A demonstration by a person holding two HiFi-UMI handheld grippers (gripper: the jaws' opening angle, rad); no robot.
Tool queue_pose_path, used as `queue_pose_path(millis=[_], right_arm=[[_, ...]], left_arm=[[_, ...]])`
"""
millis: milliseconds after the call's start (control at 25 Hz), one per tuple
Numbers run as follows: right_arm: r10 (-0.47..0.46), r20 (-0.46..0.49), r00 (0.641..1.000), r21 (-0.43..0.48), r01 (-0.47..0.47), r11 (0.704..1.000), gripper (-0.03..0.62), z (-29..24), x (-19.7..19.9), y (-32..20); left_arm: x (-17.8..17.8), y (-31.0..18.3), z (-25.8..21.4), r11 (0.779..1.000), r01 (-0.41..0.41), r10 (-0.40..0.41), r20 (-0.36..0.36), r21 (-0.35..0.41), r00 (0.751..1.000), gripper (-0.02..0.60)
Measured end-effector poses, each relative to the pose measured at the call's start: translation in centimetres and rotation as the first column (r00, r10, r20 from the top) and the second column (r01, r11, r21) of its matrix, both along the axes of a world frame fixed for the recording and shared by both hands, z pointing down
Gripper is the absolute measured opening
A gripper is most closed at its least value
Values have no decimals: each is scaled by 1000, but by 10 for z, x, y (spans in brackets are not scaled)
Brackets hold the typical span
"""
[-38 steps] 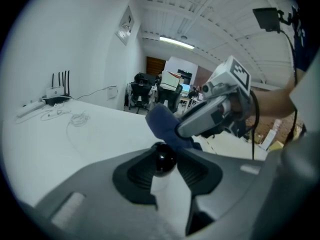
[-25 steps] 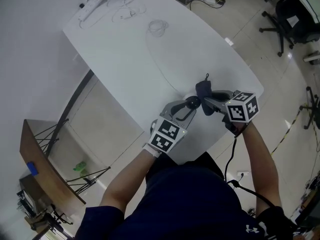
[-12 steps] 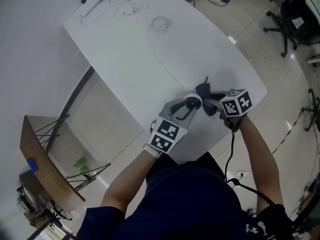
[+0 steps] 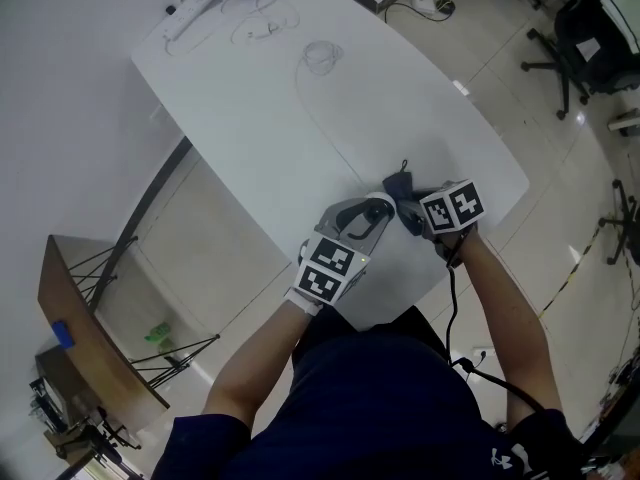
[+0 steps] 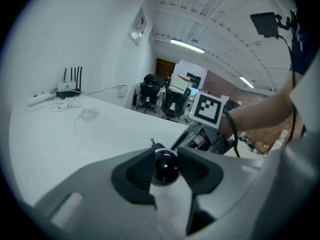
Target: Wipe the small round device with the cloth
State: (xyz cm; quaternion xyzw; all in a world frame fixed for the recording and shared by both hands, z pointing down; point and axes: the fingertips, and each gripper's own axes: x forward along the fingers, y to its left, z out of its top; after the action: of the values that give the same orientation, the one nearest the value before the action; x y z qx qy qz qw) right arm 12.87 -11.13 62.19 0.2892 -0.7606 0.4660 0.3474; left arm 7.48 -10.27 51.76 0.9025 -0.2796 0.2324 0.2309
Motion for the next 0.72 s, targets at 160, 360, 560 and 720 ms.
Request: queue_pose_path(millis=[160, 360, 560, 720], right_arm=[[38, 88, 995, 111, -47, 993, 87, -40, 0, -6], [-49, 114, 992, 381, 2, 925, 89, -116, -5, -11], [-288, -45, 956, 611, 255, 749, 89, -162, -45, -1], [-426, -182, 886, 593, 444, 671, 89, -152, -73, 10]], left_arm=[[-6, 5, -2, 1000, 2, -2, 5, 28, 1000, 140], [-9, 11, -1, 999, 3, -4, 24, 39, 1000, 138], [-8, 13, 2, 998, -22, 19, 56, 57, 998, 137], [-5, 12, 4, 997, -43, 38, 86, 66, 996, 137]])
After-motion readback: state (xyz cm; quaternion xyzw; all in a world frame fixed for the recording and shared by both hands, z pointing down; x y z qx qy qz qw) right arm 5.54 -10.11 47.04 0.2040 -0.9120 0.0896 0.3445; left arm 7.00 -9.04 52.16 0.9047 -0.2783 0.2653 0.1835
